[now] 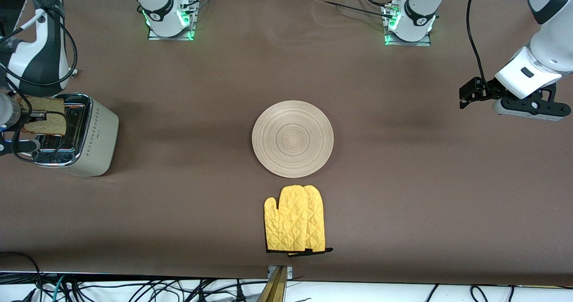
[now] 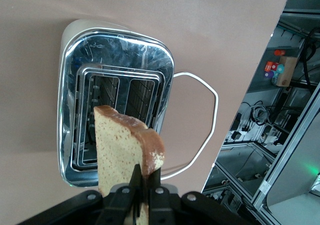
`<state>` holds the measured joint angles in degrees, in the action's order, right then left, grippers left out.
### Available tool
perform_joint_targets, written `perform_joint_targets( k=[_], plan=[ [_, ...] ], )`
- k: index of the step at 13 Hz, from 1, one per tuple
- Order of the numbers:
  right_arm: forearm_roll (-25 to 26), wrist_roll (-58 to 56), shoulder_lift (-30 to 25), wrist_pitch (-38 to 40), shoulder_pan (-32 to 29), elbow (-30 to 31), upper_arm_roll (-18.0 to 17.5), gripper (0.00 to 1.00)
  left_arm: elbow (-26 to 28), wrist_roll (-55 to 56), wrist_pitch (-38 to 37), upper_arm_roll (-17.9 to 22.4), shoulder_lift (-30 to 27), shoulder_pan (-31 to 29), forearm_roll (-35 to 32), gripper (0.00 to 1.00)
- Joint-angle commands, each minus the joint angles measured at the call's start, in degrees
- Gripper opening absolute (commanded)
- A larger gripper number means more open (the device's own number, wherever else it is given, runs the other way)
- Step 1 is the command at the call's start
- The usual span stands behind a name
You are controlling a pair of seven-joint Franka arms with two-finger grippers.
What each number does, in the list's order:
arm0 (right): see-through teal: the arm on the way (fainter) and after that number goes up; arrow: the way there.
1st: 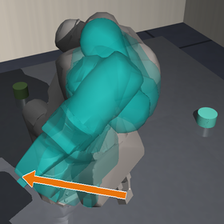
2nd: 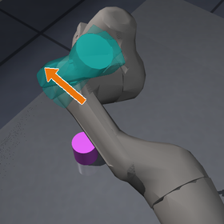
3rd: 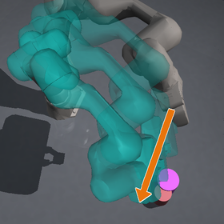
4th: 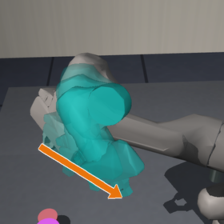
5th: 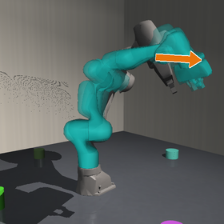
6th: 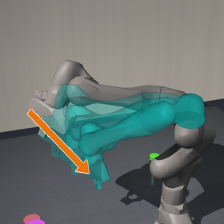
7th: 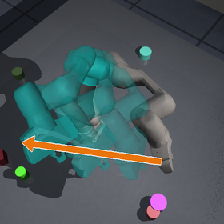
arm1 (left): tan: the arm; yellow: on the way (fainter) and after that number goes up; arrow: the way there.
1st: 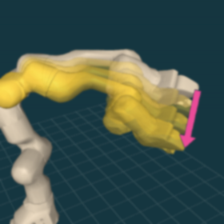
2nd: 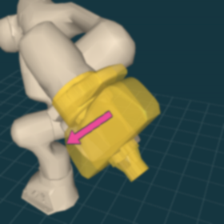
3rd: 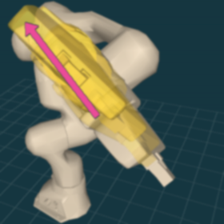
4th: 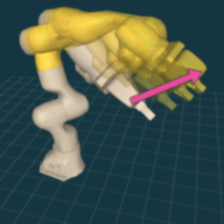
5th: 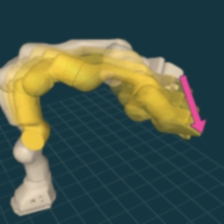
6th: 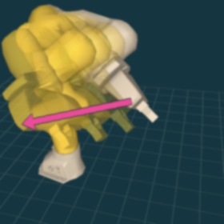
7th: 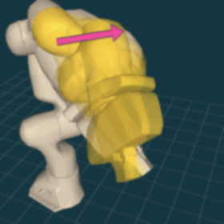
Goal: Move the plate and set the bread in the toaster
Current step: 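Lower the bread into the toaster slot and open the right gripper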
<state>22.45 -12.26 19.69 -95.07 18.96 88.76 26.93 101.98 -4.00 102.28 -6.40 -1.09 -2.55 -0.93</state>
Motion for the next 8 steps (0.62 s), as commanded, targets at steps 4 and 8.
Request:
perform_joint_targets(
  k=[4,8],
  plan=[
    [0.75,2.85,2.27,-0.38,-0.33,-1.22,-0.21,0.0,-1.08,-0.31,-0.33,0.51,0.39,0.52,0.32,1.0],
    [0.49,3.56,3.94,-2.75,-0.95,-0.87,-0.21,0.0,-1.08,-0.4,-0.33,0.51,0.47,0.52,0.4,1.0]
  ],
)
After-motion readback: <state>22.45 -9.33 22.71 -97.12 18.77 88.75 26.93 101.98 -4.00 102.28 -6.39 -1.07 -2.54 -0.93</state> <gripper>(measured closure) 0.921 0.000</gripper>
